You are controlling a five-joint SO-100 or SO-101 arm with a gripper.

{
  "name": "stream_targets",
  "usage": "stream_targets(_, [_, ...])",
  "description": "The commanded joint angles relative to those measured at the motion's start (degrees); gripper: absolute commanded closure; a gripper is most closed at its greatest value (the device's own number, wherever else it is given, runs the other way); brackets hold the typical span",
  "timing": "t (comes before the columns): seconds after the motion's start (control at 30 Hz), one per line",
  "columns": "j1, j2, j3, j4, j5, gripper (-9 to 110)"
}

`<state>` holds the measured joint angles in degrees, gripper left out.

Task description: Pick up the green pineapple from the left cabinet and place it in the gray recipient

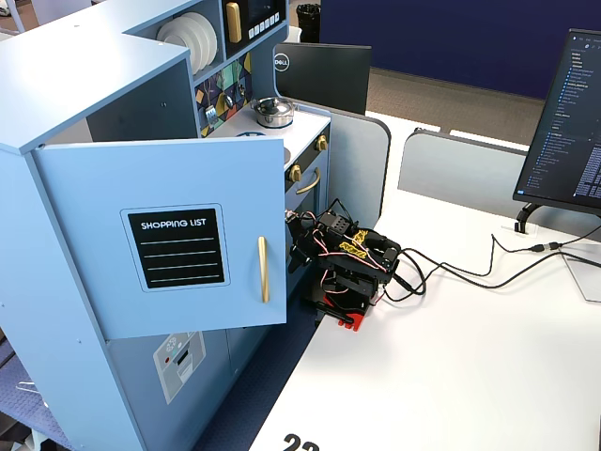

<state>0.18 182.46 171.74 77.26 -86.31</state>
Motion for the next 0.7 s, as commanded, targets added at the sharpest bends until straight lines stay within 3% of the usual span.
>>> stream_targets(0.0, [0.53, -0.35, 0.26, 10.37, -0.26, 101])
stream_targets(0.37, [1.05, -0.35, 0.26, 10.37, -0.26, 99])
stream_targets(0.5, [-2.99, -0.35, 0.26, 8.53, -0.44, 92])
stream_targets(0.57, [-11.51, -0.44, 0.26, 1.49, 2.55, 89])
stream_targets(0.67, [-28.65, -0.35, 0.26, -23.91, 10.9, 85])
